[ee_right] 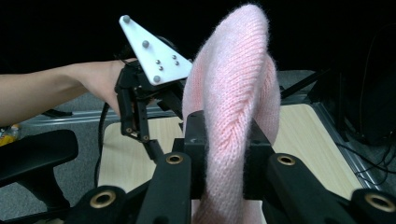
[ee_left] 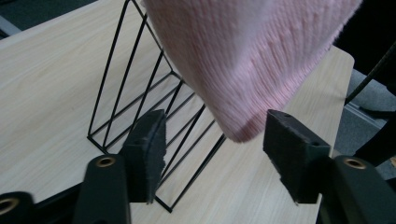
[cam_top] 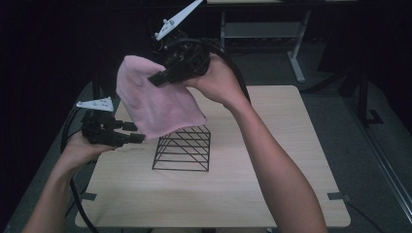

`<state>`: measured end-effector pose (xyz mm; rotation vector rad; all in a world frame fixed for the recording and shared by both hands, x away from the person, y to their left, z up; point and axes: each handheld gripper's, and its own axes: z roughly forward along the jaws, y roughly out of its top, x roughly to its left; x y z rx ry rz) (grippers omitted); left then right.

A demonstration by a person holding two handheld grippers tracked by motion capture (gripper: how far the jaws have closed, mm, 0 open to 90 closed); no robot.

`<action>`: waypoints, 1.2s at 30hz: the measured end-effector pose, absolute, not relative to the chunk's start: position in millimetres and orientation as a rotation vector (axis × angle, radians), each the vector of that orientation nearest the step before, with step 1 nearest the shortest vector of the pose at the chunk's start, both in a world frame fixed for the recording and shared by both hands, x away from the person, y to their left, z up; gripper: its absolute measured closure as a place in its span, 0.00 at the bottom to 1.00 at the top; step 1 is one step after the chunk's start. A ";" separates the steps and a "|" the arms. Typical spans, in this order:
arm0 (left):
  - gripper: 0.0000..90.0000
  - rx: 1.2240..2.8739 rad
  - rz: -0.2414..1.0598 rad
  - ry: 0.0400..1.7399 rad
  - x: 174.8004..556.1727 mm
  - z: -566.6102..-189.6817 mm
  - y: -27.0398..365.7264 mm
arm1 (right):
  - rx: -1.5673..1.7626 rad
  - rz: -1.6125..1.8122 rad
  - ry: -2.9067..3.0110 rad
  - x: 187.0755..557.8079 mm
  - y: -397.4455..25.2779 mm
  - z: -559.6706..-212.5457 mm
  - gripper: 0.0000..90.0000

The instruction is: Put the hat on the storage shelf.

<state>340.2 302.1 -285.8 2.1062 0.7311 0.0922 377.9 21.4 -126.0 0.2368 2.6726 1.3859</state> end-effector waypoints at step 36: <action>0.93 2.187 0.142 0.714 349.2 -298.5 287.6 | 0.441 1.466 2.644 406.3 -14.8 -183.3 0.85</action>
